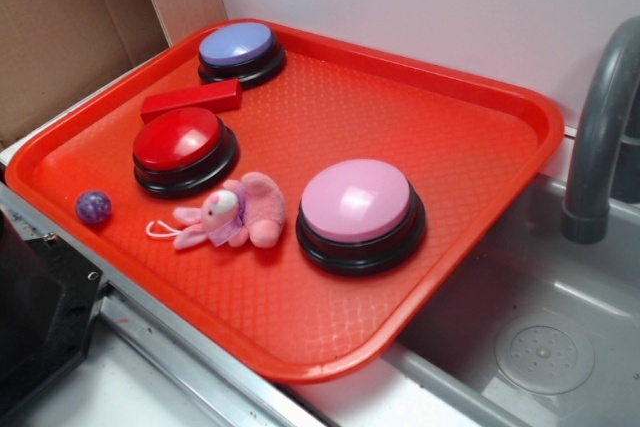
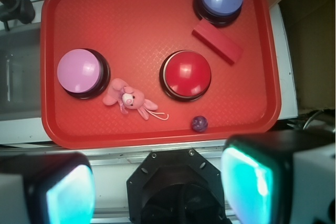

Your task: Push the red button.

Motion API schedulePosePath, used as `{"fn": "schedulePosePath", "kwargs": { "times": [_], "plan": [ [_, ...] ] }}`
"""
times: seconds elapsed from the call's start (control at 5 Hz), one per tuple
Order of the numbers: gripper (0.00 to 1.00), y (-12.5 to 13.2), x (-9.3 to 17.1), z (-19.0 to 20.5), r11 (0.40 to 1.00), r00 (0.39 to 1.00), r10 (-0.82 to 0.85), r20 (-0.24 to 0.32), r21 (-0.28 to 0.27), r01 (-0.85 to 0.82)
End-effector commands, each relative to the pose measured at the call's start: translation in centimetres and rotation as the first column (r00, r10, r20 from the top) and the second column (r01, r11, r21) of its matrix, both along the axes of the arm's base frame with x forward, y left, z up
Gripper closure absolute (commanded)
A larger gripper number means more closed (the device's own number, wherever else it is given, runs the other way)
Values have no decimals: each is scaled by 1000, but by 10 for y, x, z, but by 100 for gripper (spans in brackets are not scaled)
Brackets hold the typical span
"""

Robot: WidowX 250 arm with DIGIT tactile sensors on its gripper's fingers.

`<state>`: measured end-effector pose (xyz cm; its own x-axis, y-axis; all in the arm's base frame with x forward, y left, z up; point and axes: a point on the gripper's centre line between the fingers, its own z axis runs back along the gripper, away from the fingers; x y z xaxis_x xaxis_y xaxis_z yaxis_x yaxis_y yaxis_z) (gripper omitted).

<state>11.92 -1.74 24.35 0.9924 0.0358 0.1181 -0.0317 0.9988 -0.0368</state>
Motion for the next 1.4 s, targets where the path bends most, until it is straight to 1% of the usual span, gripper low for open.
{"fn": "schedulePosePath", "kwargs": {
  "times": [0.0,0.2,0.4,0.6,0.8,1.0,1.2],
  "plan": [
    [0,0,0,0,1000,1000,0,0,0,0],
    [0,40,34,-50,1000,984,23,-179,9,-21],
    [0,38,81,-89,988,974,-152,-167,10,156],
    [0,33,91,-125,969,965,-221,-140,84,234],
    [0,33,89,-155,960,962,-246,-115,106,258],
    [0,36,91,-162,954,963,-256,-80,141,265],
    [0,47,92,-171,959,966,-247,-83,125,256]
  ]
}}
